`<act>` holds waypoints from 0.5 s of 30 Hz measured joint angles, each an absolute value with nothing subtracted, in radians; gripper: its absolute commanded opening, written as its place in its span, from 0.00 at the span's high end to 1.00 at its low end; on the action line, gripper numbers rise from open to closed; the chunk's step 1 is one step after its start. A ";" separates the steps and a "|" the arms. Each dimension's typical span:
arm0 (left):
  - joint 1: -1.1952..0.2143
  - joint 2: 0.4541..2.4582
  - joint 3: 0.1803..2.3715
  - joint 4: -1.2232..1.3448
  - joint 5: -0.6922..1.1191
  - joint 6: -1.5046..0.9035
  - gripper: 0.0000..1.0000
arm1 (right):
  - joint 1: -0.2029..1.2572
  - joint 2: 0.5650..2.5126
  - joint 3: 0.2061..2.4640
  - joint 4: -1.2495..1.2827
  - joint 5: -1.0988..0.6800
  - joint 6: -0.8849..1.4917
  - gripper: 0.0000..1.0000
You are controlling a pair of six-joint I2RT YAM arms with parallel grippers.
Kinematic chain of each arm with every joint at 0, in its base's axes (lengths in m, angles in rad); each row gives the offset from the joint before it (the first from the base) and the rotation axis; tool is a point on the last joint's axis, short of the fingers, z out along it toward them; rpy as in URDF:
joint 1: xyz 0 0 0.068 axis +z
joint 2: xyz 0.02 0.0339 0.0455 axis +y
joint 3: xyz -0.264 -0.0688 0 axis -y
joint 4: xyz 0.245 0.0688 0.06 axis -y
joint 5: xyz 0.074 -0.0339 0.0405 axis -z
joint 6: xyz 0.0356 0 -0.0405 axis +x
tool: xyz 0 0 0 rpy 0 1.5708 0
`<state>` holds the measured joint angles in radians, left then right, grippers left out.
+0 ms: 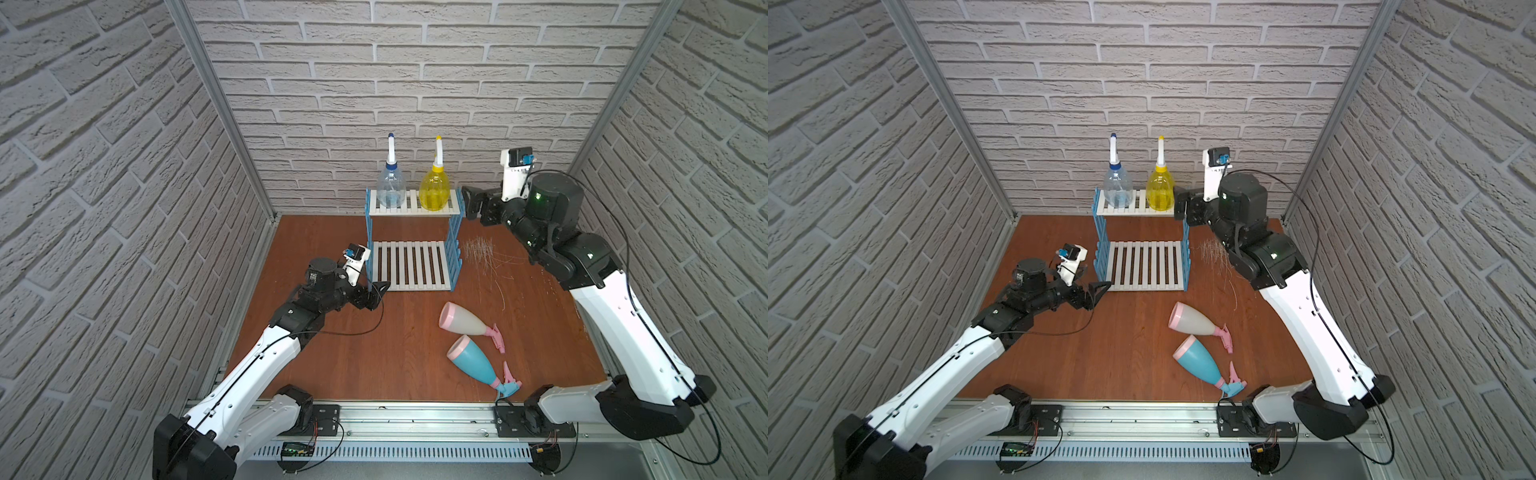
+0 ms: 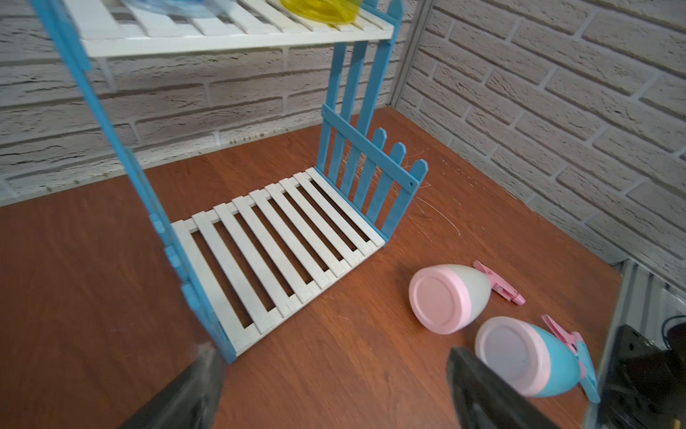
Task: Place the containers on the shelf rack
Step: 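Place the container on the shelf, then pick up a container from the center of the board.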
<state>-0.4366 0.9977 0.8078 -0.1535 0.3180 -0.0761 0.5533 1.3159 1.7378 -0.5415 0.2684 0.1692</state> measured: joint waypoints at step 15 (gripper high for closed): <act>-0.741 1.493 0.950 -0.032 0.248 -0.192 0.03 | 0.159 0.997 0.825 -0.679 -0.043 0.617 0.22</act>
<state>-0.7406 1.4929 0.9501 -0.0322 0.2481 -0.1921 0.1585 0.9970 0.8249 -0.6788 -0.0425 0.6167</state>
